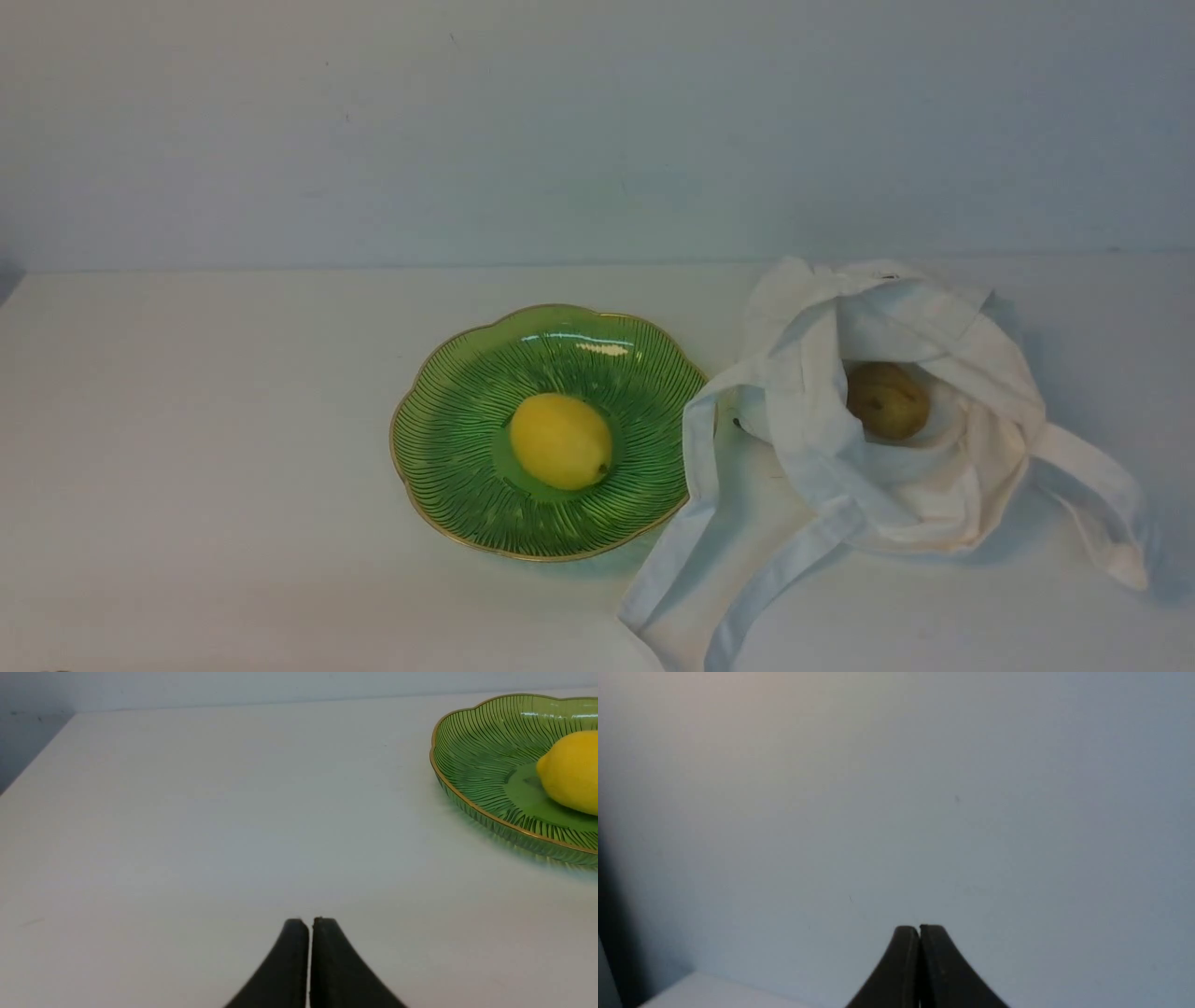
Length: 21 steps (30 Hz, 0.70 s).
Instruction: Take the fruit out of the cloth bag on the white table and place them on a plate.
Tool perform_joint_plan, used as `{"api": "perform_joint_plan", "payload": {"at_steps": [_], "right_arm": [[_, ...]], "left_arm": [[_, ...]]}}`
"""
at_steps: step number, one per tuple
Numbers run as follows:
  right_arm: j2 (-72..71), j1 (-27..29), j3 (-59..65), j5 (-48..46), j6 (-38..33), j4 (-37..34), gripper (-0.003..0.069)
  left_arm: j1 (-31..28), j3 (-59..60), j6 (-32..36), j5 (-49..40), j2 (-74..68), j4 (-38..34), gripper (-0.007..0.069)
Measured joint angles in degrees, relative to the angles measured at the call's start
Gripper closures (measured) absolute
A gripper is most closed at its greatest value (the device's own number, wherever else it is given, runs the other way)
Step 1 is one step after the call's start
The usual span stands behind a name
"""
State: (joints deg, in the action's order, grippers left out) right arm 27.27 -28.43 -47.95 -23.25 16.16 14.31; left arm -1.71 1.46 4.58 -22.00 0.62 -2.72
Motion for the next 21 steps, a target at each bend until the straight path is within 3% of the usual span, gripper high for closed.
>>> {"api": "perform_joint_plan", "payload": {"at_steps": [4,10,21], "right_arm": [[-14.45,0.0,13.4,10.11,3.01,0.6,0.0671],[-26.9,0.0,22.27,10.43,4.37,0.66,0.0671],[-28.19,0.0,25.64,11.08,4.43,2.05,0.0671]], "left_arm": [[0.0,0.0,0.0,0.0,0.0,0.0,0.0632],[0.0,0.0,0.0,0.0,0.0,0.0,0.0632],[0.0,0.0,0.0,0.0,0.0,0.0,0.0632]]}}
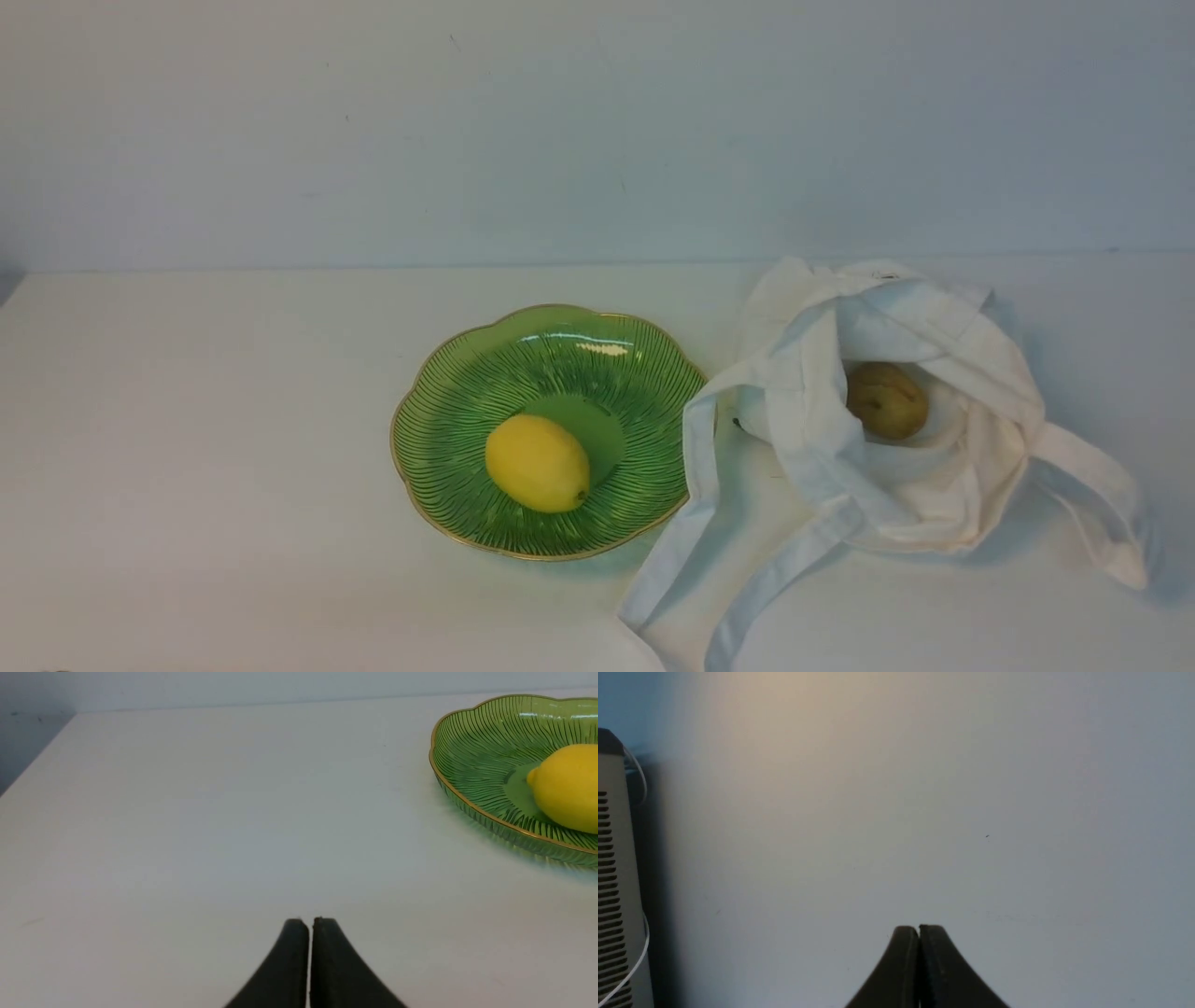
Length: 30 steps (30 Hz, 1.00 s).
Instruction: Take the fruit out of the cloth bag on the white table and place them on a plate.
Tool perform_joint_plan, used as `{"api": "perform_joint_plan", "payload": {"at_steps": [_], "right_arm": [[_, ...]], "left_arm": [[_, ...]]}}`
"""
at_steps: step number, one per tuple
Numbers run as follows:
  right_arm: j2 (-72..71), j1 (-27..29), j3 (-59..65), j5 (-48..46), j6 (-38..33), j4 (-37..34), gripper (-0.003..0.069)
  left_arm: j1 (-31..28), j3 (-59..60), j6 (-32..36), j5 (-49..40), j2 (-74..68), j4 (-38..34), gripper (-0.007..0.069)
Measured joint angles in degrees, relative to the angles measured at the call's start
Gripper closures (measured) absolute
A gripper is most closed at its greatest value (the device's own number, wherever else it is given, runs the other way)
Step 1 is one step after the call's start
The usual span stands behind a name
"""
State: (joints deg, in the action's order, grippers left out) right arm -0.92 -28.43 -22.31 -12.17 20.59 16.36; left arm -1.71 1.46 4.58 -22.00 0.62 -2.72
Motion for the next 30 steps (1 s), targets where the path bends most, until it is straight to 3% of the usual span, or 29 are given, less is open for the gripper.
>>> {"api": "perform_joint_plan", "payload": {"at_steps": [5,14,20,24,26,29,30], "right_arm": [[0.0,0.0,0.0,1.73,-0.13,1.57,0.0671],[0.0,0.0,0.0,1.74,-22.22,-14.55,0.0671],[0.0,0.15,0.15,-2.24,-26.57,-16.36,0.0671],[-0.04,7.11,4.05,-5.05,-27.92,-15.02,0.0671],[-0.04,16.95,10.17,-6.23,-28.05,-14.86,0.0671],[-0.04,26.31,17.99,-6.77,-28.05,-14.86,0.0671],[-0.04,26.9,17.99,-6.77,-28.05,-14.86,0.0671]], "left_arm": [[0.0,0.0,0.0,0.0,0.0,0.0,0.0632],[0.0,0.0,0.0,0.0,0.0,0.0,0.0632],[0.0,0.0,0.0,0.0,0.0,0.0,0.0632],[0.0,0.0,0.0,0.0,0.0,0.0,0.0632],[0.0,0.0,0.0,0.0,0.0,0.0,0.0632],[0.0,0.0,0.0,0.0,0.0,0.0,0.0632],[0.0,0.0,0.0,0.0,0.0,0.0,0.0632]]}}
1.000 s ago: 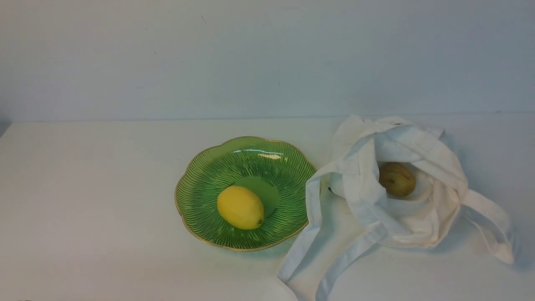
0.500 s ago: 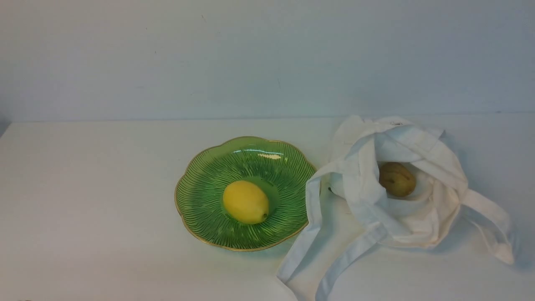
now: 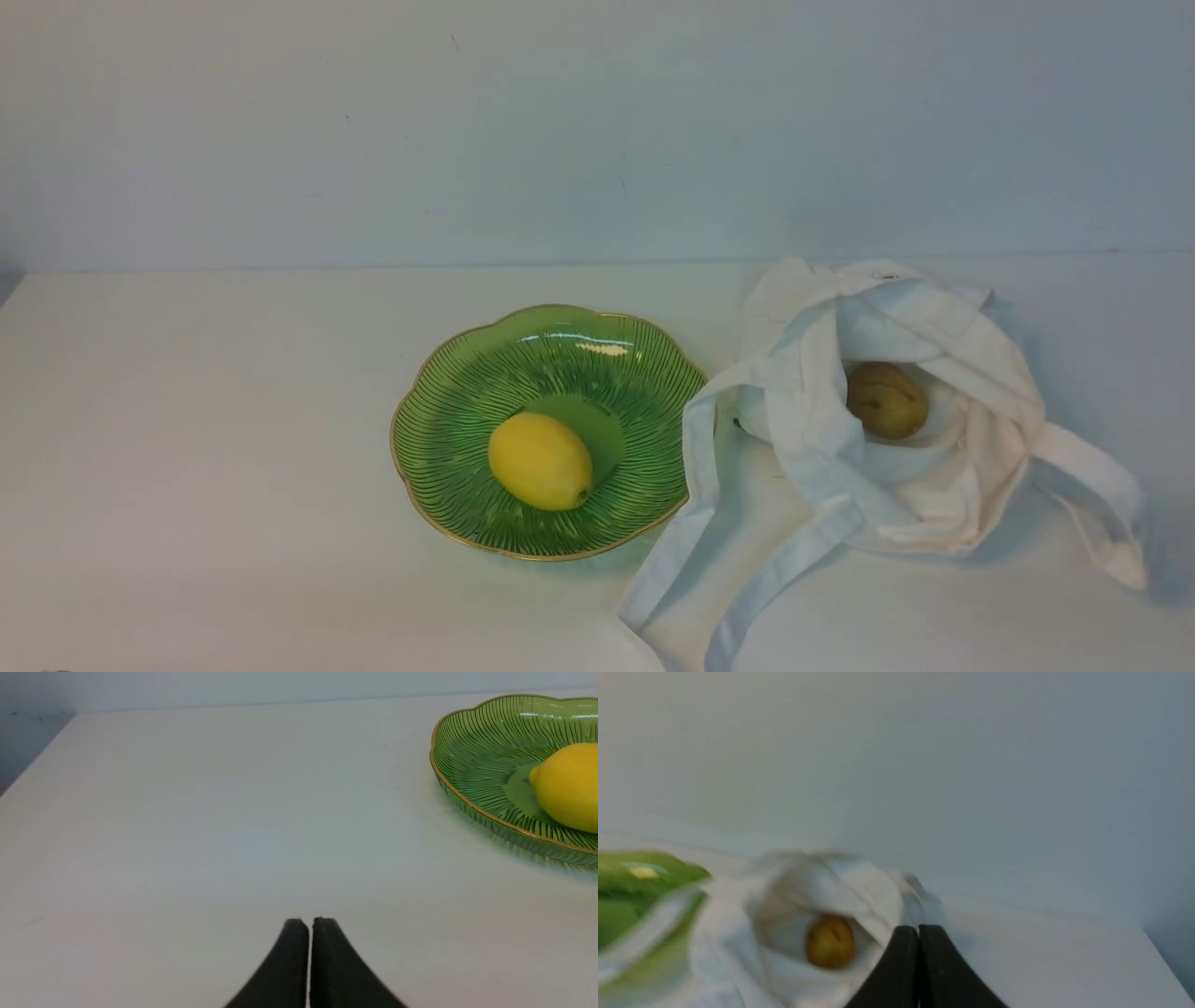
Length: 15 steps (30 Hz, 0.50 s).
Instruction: Take the fruit out of the cloth bag on the white table and place them on a plate.
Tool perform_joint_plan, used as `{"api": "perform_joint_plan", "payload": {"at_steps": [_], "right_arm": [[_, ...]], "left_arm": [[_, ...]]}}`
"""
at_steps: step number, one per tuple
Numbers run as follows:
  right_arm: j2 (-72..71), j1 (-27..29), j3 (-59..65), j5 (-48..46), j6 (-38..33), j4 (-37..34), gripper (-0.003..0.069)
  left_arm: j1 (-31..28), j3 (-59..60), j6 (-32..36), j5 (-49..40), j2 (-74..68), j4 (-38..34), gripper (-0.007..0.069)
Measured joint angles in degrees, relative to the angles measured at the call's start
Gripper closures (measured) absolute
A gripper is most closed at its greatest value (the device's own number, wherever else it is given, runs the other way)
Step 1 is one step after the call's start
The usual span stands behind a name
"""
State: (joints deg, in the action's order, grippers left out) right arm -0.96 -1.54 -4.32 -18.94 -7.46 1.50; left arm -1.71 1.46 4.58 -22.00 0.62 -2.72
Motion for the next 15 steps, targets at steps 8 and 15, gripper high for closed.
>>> {"api": "perform_joint_plan", "payload": {"at_steps": [8,15], "right_arm": [[0.13,9.29,5.5,-3.51,0.84,-0.98,0.0671],[0.13,5.56,5.5,-3.5,1.48,-1.16,0.0671]], "left_arm": [[0.0,0.0,0.0,0.04,0.0,0.0,0.0632],[0.0,0.0,0.0,0.04,0.0,0.0,0.0632]]}}
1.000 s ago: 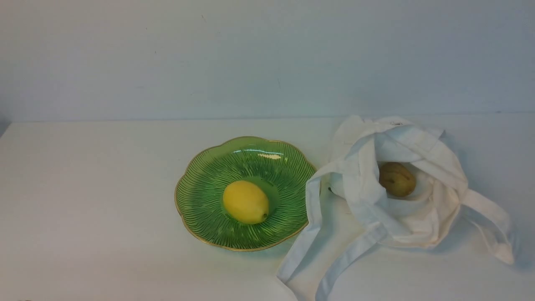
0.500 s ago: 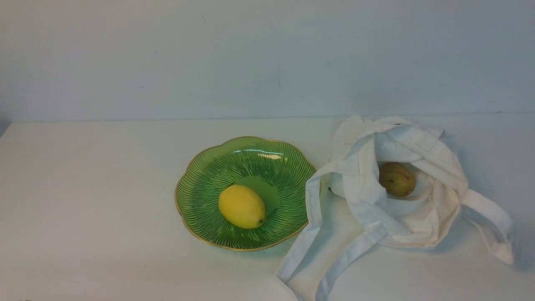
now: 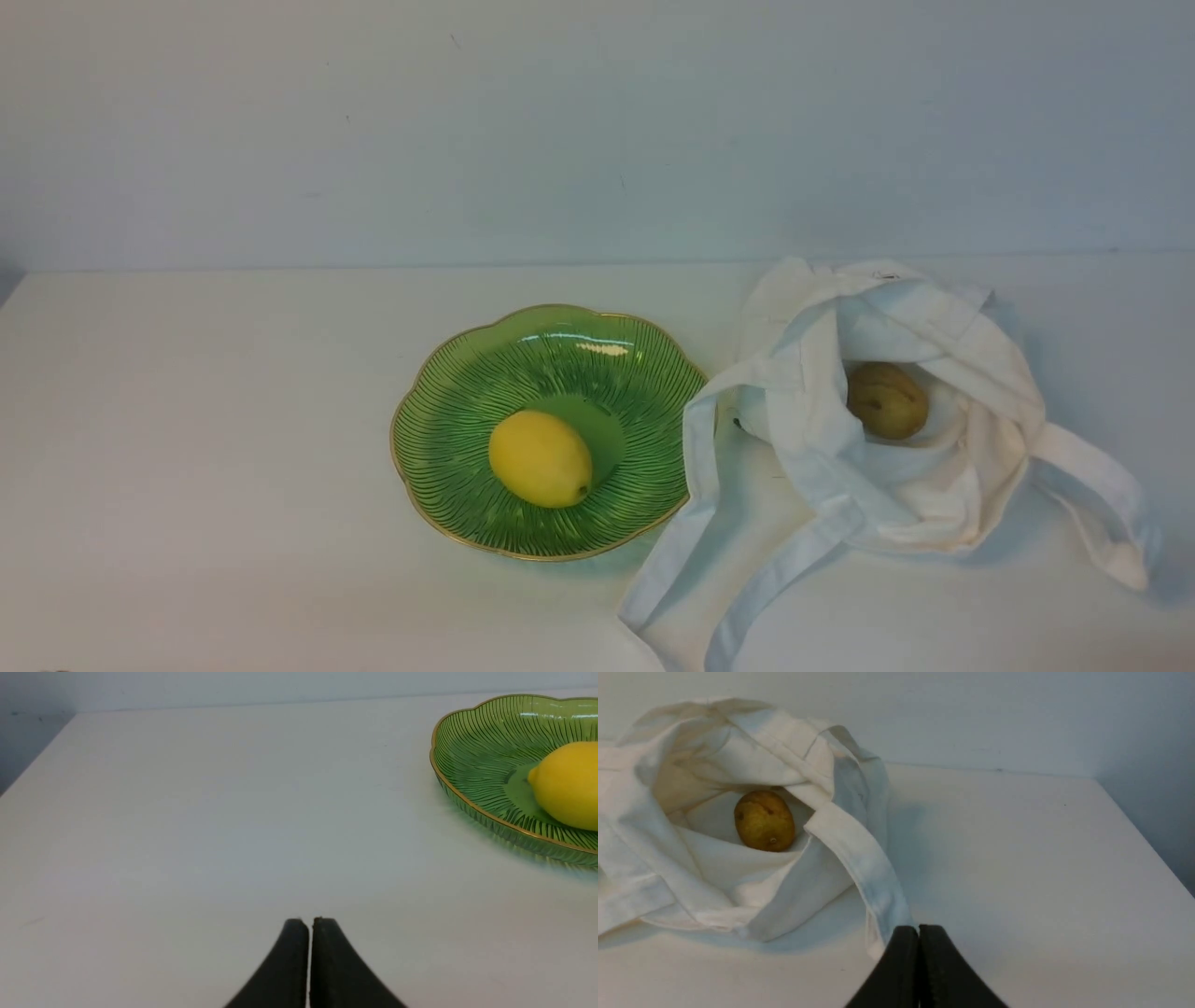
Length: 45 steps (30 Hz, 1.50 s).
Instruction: Take the fruit out of the cloth bag on the white table and place them on a plate.
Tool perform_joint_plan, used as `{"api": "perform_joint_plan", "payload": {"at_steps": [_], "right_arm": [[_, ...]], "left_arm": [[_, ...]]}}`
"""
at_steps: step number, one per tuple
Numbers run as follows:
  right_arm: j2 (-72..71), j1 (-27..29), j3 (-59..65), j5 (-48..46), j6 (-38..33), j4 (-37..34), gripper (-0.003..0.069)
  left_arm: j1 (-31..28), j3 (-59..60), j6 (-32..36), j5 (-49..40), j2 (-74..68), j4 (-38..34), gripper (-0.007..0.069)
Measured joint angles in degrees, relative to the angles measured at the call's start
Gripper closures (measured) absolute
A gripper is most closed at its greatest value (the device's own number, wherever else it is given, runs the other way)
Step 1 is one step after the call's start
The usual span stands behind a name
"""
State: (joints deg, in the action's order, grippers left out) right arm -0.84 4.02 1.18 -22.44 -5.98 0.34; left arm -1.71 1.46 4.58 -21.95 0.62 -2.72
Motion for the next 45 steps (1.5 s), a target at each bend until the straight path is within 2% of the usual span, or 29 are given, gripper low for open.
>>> {"api": "perform_joint_plan", "payload": {"at_steps": [8,45], "right_arm": [[0.0,-4.36,0.0,0.0,0.0,0.0,0.0671],[0.0,-4.63,0.0,0.0,0.11,0.0,0.0671]], "left_arm": [[0.0,0.0,0.0,0.0,0.0,0.0,0.0632],[0.0,0.0,0.0,0.0,0.0,0.0,0.0632]]}}
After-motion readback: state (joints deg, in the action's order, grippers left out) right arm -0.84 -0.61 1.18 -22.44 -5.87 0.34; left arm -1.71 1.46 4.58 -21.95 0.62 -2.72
